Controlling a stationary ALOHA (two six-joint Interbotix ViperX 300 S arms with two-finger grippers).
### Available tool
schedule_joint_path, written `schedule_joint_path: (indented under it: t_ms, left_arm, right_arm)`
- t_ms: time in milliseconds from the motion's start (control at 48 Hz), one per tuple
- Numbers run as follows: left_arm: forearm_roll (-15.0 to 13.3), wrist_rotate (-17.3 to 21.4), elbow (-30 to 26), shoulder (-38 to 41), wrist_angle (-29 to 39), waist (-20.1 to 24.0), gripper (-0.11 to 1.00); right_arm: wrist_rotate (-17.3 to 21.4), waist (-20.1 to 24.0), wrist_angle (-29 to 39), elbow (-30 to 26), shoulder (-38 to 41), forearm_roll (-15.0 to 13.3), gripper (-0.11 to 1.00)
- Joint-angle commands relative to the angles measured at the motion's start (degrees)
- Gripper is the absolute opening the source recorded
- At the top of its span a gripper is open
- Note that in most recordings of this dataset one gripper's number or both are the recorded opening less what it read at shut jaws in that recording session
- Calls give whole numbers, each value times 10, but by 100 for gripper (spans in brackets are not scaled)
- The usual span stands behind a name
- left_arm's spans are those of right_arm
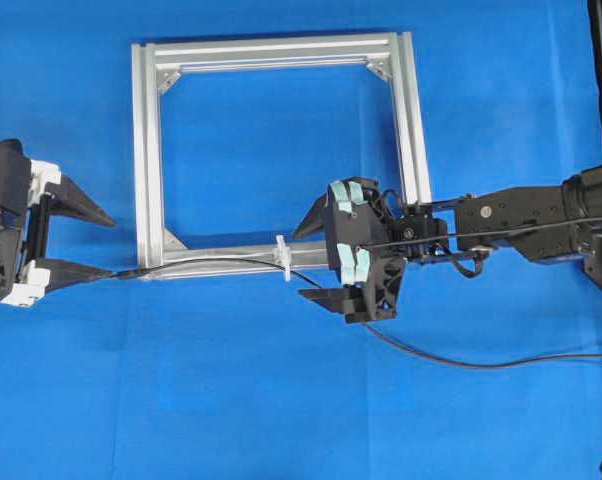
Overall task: Insert the wire through the string loop located in the center.
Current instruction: 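Pull the cable through the loop with the left gripper toward the left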
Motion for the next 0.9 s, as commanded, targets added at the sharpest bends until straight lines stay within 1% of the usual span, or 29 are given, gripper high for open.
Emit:
schedule_joint_path:
  t_ms: [0,146,271,479,625,771,875]
  left_arm:
    - [1,1,-6,-4,-3,1,90]
    - [2,1,-6,-7,-2,1,89]
    - [2,1,-13,-24,11,5,89]
    - [2,4,-28,-83,66,29,89]
    - [2,7,-30,-127,98,41,89]
    - [2,7,-29,-163,106,43,89]
    - [2,7,-28,-172,110,44,89]
  right_arm:
    - [1,-1,-1,-8,-16,-1,95]
    - [1,-1,3,-10,-23,-1,95]
    - [1,0,20,-10,-49,-1,95]
    - [1,-1,45,-7,-104,0,95]
    - [0,0,49,-3,-121,0,95]
    - [0,0,50,0,-125,-1,95]
    - [0,-1,50,0,-125,-1,95]
